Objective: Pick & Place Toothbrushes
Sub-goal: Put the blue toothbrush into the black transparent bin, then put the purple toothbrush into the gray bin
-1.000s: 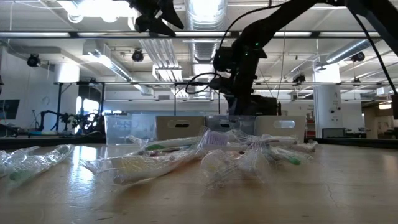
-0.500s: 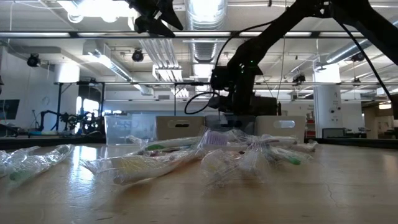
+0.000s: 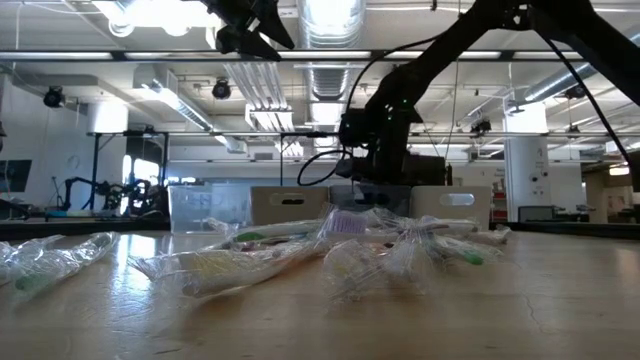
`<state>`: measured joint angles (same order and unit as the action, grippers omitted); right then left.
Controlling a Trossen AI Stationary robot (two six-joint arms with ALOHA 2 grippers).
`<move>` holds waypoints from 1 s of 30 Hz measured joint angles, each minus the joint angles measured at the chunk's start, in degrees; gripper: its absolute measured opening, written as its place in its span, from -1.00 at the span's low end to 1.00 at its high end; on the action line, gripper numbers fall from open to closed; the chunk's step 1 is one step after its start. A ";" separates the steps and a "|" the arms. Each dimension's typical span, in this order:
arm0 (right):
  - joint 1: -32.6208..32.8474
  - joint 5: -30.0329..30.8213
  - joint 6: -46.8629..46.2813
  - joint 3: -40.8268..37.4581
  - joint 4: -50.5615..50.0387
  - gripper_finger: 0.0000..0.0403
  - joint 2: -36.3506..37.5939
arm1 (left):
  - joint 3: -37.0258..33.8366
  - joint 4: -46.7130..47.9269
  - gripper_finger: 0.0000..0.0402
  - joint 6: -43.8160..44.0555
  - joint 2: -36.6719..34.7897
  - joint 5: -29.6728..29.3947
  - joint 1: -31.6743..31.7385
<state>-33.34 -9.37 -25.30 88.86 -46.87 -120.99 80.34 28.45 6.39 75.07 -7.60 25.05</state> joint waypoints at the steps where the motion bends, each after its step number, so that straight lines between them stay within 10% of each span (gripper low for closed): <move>1: -0.02 -0.02 0.04 0.00 0.02 -0.50 0.27 | 0.00 0.00 0.23 0.00 0.00 0.00 0.01; 15: -0.09 -0.06 0.00 -0.02 -0.44 -0.19 12.15 | 0.00 -0.11 0.23 0.01 0.00 0.02 -0.01; 30: 0.62 0.33 3.54 -0.25 -4.01 -0.31 34.52 | 0.00 -0.12 0.23 0.02 0.00 0.02 -0.01</move>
<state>-32.72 -9.04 -21.76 88.61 -50.88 -86.47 80.34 28.33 6.42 75.07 -7.57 25.04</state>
